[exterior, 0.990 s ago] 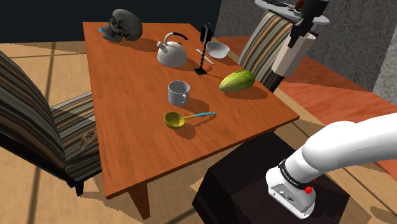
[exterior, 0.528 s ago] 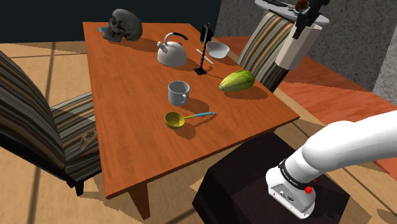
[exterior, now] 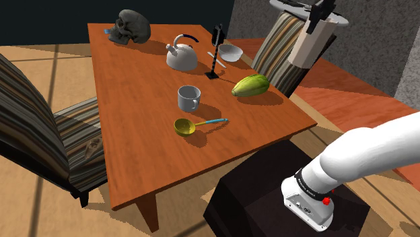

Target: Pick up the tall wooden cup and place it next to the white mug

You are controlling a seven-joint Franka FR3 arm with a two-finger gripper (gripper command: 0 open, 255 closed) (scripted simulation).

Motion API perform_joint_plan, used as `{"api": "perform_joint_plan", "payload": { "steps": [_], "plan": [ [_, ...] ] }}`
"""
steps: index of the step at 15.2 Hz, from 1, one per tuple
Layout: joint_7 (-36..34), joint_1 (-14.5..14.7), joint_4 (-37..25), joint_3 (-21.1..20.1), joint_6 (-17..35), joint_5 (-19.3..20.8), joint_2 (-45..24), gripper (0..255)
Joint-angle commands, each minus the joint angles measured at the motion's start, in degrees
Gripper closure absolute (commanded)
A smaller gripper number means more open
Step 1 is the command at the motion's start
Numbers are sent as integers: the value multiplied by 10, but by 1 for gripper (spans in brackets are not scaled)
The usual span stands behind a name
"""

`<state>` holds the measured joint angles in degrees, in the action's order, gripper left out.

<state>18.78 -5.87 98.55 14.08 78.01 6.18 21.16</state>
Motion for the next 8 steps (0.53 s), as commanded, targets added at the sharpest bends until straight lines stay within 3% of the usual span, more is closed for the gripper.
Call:
{"api": "perform_joint_plan", "payload": {
  "steps": [1, 8],
  "plan": [
    [-25, 8, 1, -16, 10, -8, -10, 255],
    [-103, 37, -22, -64, 44, -33, -73, 255]
  ]
}}
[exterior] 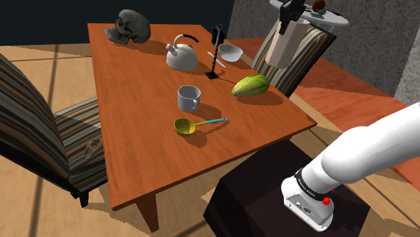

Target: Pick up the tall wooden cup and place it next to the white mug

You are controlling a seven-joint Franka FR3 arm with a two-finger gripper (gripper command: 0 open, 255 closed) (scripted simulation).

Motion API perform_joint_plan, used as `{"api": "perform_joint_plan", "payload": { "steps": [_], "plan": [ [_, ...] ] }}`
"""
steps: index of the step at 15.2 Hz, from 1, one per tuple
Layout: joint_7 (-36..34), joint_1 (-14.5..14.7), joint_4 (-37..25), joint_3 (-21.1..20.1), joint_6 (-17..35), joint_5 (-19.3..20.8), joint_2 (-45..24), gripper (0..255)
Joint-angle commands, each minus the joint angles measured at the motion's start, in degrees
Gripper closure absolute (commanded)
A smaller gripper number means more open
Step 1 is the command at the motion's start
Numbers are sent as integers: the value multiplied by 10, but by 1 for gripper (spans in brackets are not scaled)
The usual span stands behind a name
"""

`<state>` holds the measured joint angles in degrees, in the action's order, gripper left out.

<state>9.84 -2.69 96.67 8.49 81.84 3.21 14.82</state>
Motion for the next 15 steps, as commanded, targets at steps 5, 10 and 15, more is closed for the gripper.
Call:
{"api": "perform_joint_plan", "payload": {
  "steps": [5, 10, 15],
  "plan": [
    [-66, 26, -43, -38, 24, -16, -69, 255],
    [-114, 48, -103, -64, 34, -22, -141, 255],
    [-159, 72, -191, -86, 32, -23, -227, 255]
  ]
}}
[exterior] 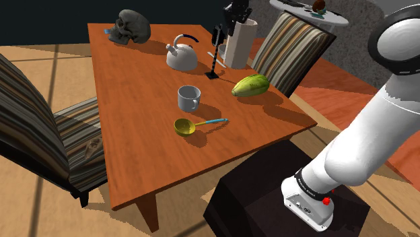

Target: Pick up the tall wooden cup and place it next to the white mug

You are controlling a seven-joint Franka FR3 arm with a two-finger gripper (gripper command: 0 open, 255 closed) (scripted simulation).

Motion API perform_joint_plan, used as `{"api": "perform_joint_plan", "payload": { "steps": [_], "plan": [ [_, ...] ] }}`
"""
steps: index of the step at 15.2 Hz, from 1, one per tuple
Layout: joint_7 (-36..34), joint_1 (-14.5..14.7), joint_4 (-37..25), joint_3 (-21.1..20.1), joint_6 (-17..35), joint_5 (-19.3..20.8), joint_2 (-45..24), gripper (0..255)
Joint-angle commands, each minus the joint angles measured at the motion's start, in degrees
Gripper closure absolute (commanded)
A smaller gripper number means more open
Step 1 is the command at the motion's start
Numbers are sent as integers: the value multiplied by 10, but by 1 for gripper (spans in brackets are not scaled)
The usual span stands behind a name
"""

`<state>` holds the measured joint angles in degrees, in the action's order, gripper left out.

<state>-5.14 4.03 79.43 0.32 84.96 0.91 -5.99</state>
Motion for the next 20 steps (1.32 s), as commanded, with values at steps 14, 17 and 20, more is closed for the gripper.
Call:
{"api": "perform_joint_plan", "payload": {
  "steps": [14, 17, 20],
  "plan": [
    [-80, 57, -230, -27, -11, 11, -219, 255],
    [-81, 55, -183, -27, 21, 10, -204, 255],
    [-81, 55, -142, -27, 51, 10, -194, 255]
  ]
}}
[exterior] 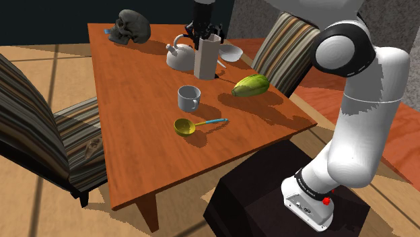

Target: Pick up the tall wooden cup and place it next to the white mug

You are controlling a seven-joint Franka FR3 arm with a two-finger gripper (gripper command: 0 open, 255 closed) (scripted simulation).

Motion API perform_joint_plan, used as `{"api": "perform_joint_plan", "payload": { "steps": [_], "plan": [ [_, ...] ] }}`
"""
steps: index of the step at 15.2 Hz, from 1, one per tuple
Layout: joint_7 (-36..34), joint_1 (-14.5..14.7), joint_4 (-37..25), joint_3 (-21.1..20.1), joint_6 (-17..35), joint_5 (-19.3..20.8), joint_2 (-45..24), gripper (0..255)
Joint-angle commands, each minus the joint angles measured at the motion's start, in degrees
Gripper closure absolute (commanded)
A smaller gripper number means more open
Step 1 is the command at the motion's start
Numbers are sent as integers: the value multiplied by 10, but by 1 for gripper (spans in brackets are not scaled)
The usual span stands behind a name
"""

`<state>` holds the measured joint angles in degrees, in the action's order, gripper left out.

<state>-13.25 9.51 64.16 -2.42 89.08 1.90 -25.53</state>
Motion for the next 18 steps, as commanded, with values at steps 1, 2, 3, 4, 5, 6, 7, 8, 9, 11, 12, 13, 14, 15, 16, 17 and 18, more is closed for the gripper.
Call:
{"api": "perform_joint_plan", "payload": {
  "steps": [1, 2, 3, 4, 5, 6, 7, 8, 9, 11, 12, 13, 14, 15, 16, 17, 18],
  "plan": [
    [0, 0, 22, 0, 19, 0, 5, 255],
    [0, -1, 34, 0, 28, 0, 7, 255],
    [-1, -1, 45, 0, 37, 0, 9, 255],
    [-1, -1, 56, 0, 46, 0, 11, 255],
    [-1, -1, 67, 0, 55, 0, 13, 255],
    [-1, -1, 77, 0, 63, 0, 15, 255],
    [-1, -1, 87, 0, 71, 0, 16, 255],
    [-1, -2, 96, 0, 80, 0, 17, 255],
    [-1, -2, 105, 0, 88, 0, 18, 255],
    [-2, -2, 122, 0, 104, 0, 19, 255],
    [-2, -2, 131, 0, 112, 0, 20, 255],
    [-2, -2, 139, 0, 120, 0, 20, 255],
    [-2, -2, 146, 0, 127, 0, 20, 255],
    [-2, -2, 157, 0, 138, 0, 20, 255],
    [-2, -2, 157, 0, 138, 0, 20, 255],
    [-2, -2, 157, 0, 138, 0, 20, 255],
    [-2, -2, 157, 0, 138, 0, 20, 255]
  ]
}}
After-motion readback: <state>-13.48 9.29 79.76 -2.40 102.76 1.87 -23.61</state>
